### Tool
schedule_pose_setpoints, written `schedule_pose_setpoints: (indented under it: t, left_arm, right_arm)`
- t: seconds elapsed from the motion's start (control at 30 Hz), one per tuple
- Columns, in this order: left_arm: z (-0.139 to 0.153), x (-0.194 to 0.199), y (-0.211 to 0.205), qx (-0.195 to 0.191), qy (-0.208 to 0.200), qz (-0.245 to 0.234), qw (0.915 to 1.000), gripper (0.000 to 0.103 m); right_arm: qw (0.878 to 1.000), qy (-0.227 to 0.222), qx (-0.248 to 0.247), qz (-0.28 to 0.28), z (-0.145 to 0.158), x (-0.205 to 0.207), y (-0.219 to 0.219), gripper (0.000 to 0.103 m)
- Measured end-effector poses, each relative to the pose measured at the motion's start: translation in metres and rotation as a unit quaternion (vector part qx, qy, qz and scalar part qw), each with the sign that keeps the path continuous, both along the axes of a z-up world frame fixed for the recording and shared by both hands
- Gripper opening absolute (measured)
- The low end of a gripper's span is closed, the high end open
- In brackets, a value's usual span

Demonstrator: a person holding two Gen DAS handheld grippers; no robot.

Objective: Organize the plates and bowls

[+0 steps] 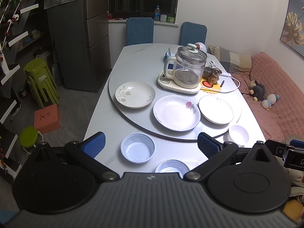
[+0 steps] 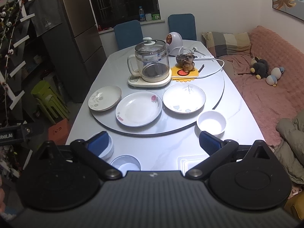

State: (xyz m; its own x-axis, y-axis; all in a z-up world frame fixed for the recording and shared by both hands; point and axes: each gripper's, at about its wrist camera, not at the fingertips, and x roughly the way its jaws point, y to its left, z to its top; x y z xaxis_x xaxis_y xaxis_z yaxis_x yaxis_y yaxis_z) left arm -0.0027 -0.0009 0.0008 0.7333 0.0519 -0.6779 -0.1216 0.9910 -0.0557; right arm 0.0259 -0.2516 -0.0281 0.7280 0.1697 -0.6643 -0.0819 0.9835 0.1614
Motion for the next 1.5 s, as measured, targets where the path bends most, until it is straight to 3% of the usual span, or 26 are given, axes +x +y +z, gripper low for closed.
schedule_pose_setpoints:
  t: [0.33, 0.93, 1.37, 1.5]
  left_arm:
    - [0.003, -0.004, -0.007, 0.003, 0.003, -0.012, 0.9999, 0.103]
    - [-0.010, -0.007, -0.017, -0.016, 0.035, 0.016, 0.9991, 0.103]
    - [-0.016, -0.005, -0.024, 0.000, 0.025, 0.027, 0.9993, 0.103]
    - [-0.019, 0.001, -0.014, -0.019, 0.031, 0.034, 0.9988, 0.103]
  right_arm:
    - [1.000, 0.012, 0.002, 0.006, -0.002, -0.005, -0.003, 0.103]
    - [0.998, 0.035, 0.037, 0.032, -0.018, -0.015, -0.028, 0.103]
    - [0.999, 0.006, 0.030, 0.018, -0.025, -0.008, -0.039, 0.103]
    - [0.998, 0.001, 0.046, 0.037, -0.024, -0.001, -0.036, 0.100]
